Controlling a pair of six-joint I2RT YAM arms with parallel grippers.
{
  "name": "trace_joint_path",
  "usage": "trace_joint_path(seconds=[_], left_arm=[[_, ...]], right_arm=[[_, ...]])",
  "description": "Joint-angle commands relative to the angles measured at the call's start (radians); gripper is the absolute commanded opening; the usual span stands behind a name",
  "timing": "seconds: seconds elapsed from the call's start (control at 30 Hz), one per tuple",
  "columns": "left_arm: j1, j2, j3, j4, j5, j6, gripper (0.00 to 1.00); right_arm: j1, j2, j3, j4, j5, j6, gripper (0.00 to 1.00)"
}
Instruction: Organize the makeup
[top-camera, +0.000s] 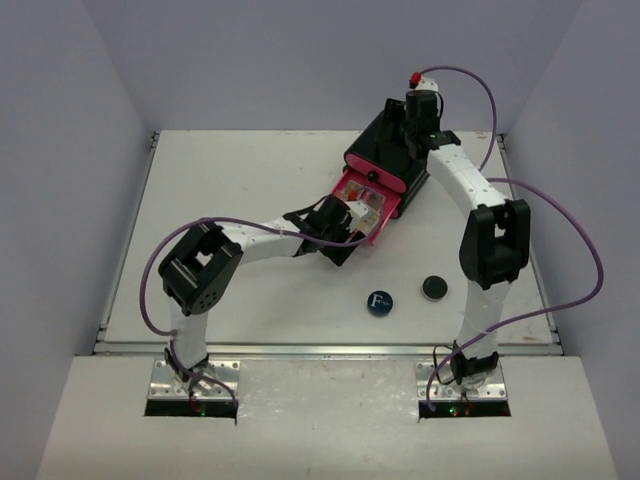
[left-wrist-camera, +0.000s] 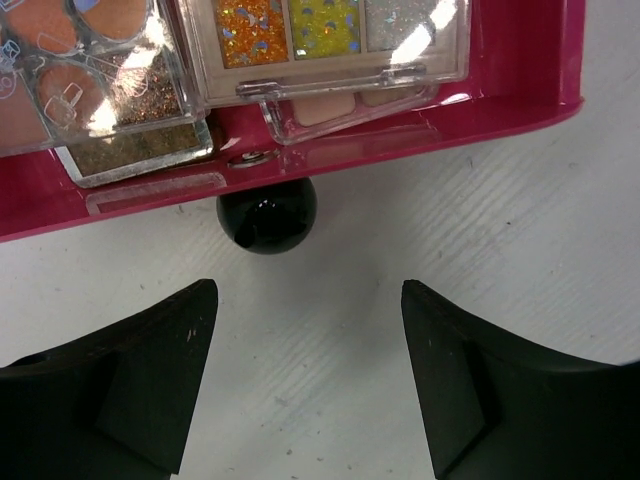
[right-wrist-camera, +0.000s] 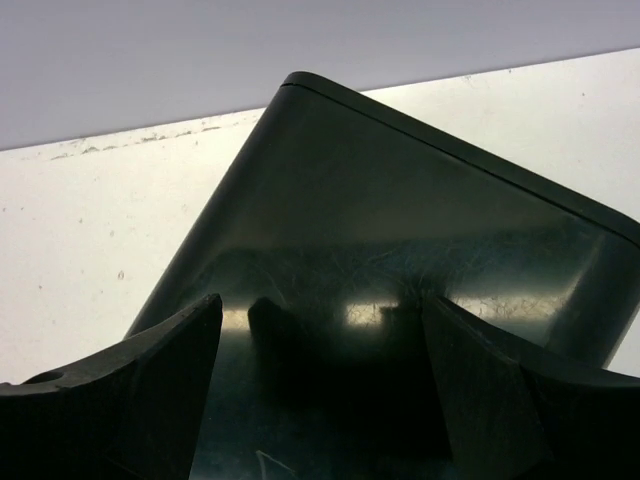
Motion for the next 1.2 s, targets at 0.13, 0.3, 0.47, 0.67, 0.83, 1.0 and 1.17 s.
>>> trace_joint_path(seconds=[0.13, 0.3, 0.47, 0.67, 0.83, 1.0, 1.17], left_arm=[[-0.002, 0.015, 0.063, 0.137, -0.070, -0.021, 0.68], [-0.001, 0.047, 0.102, 0.139, -0.078, -0.031, 0.61], [0.007, 0.070, 0.122, 0.136, -0.073, -0.041, 0.54], [0.027, 0.084, 0.140, 0.098, -0.043, -0.072, 0.50], [0.029, 0.077, 0.150, 0.098, -0.018, -0.085, 0.22], [0.030, 0.063, 0.179, 0.093, 0.009, -0.091, 0.01], [0.029, 0.078, 0.233, 0.069, -0.002, -0.086, 0.00]], right_arm=[[-0.002, -0.026, -0.044, 0.136, -0.024, -0.036, 0.79], [-0.003, -0.038, -0.090, 0.163, -0.016, -0.058, 0.79], [-0.002, -0.051, -0.107, 0.169, -0.015, -0.061, 0.79], [-0.003, -0.061, -0.117, 0.175, -0.014, -0.061, 0.79], [-0.003, -0.060, -0.130, 0.182, -0.013, -0.063, 0.80], [-0.002, -0.044, -0.127, 0.165, -0.031, -0.069, 0.79], [-0.003, -0.037, -0.136, 0.160, -0.045, -0.077, 0.79]])
